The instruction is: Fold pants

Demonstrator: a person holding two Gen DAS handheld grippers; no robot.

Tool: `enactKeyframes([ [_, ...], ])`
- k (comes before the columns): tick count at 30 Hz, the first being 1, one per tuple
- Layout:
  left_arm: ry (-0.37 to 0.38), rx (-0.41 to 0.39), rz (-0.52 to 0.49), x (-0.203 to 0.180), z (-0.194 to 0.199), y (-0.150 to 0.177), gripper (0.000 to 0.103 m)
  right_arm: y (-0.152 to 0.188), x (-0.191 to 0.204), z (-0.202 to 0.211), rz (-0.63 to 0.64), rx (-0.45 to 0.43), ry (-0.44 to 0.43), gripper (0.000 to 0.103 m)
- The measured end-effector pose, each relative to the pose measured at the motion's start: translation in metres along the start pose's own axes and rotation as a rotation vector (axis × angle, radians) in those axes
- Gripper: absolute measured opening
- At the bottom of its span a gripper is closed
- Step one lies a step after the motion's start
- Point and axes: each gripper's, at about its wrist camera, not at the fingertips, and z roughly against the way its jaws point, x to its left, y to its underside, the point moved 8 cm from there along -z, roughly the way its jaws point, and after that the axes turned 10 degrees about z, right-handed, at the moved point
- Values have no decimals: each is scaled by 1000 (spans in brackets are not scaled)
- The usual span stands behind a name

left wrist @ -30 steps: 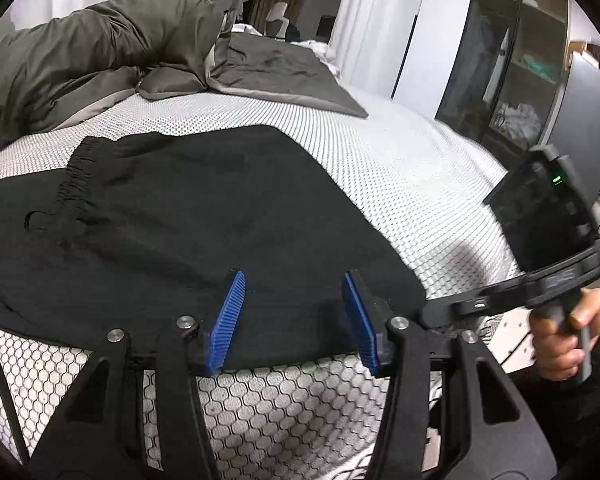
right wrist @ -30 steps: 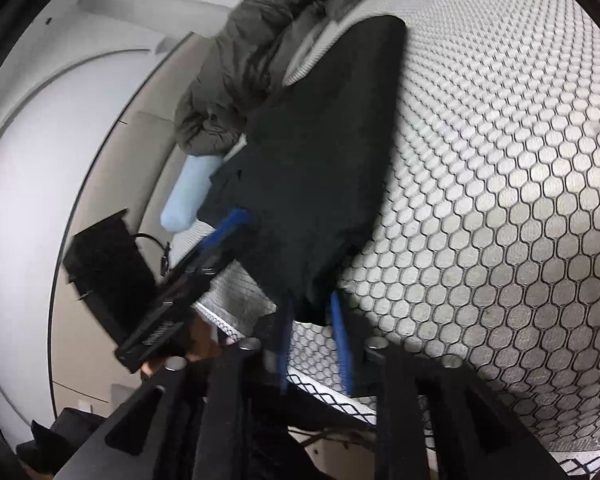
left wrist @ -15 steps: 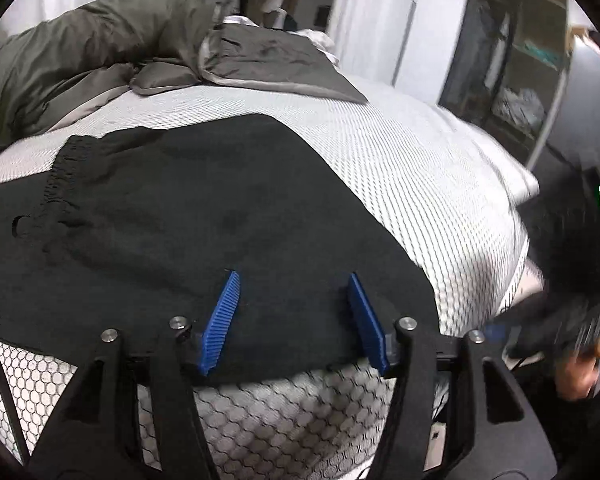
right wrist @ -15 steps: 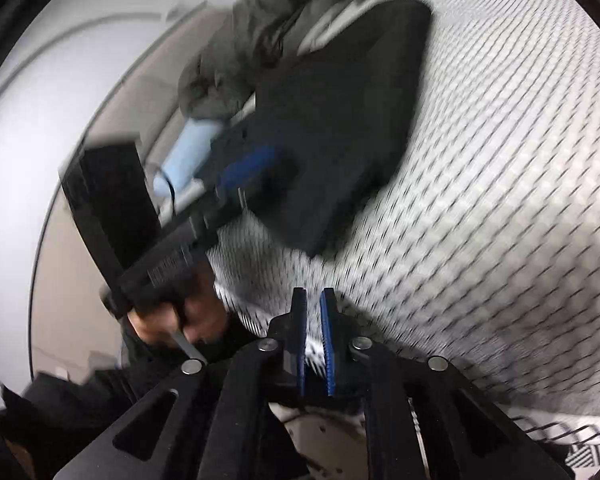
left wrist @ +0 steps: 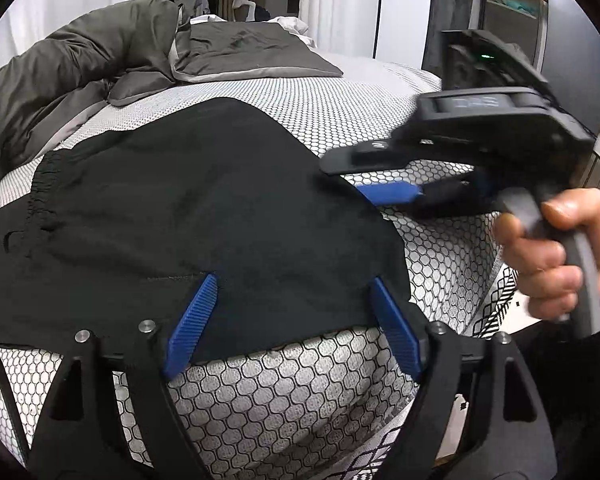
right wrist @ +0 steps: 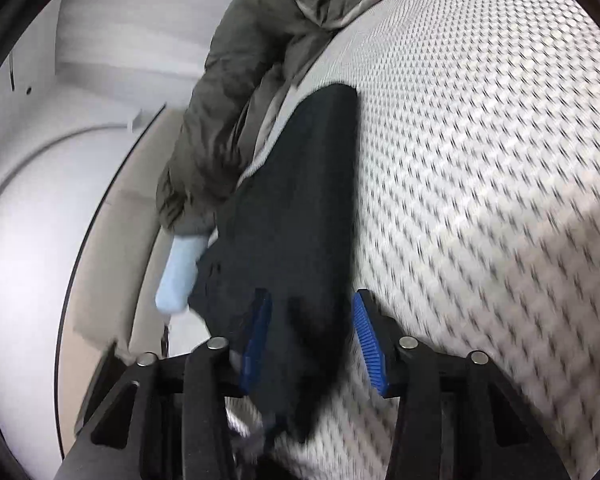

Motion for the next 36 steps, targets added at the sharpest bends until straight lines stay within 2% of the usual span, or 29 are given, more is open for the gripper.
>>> enactKeyframes([
  [2, -1, 2, 10, 0, -1, -1, 78, -4, -4, -10, 18, 15, 23, 13],
  [3, -3, 2, 14, 1, 1, -1, 78, -6, -5, -18, 44, 38, 50, 10],
  [7, -6, 7, 40, 3, 0, -3, 78, -27, 9, -30, 120, 48, 100, 8],
  [12, 7, 19, 59, 5, 3, -4, 78, -75, -19, -24, 115, -19, 181, 8],
  [15, -8, 20, 64, 14, 6, -3, 78, -86, -33, -32, 62, 19, 204, 18],
  [16, -10, 21, 72, 17, 7, -4, 78, -85, -33, -29, 57, 24, 204, 26],
  [17, -7, 19, 85, 22, 10, -4, 78, -83, -30, -23, 62, 20, 207, 38],
  [19, -4, 4, 106, 31, 17, -5, 78, -73, -24, -8, 78, 8, 189, 50],
  [21, -4, -18, 123, 40, 25, -8, 78, -58, -14, -2, 93, 20, 146, 50],
  [25, -28, -46, 176, 66, 38, -15, 78, -25, -4, 1, 146, 64, 159, 50],
  [28, -85, -94, 203, 95, 55, -29, 78, -18, 0, 2, 167, 48, 175, 50],
  [30, -112, -143, 241, 120, 73, -39, 82, -20, 1, 0, 169, 29, 188, 39],
  [31, -129, -172, 277, 138, 83, -42, 85, -22, 5, -10, 173, 27, 202, 23],
  [32, -143, -182, 299, 149, 89, -42, 85, -23, 5, -15, 184, 36, 226, 11],
  [34, -191, -176, 378, 184, 94, -40, 85, -29, 7, -17, 214, 37, 256, 5],
  [36, -198, -154, 460, 206, 95, -33, 85, -38, 7, 1, 197, -8, 255, 5],
])
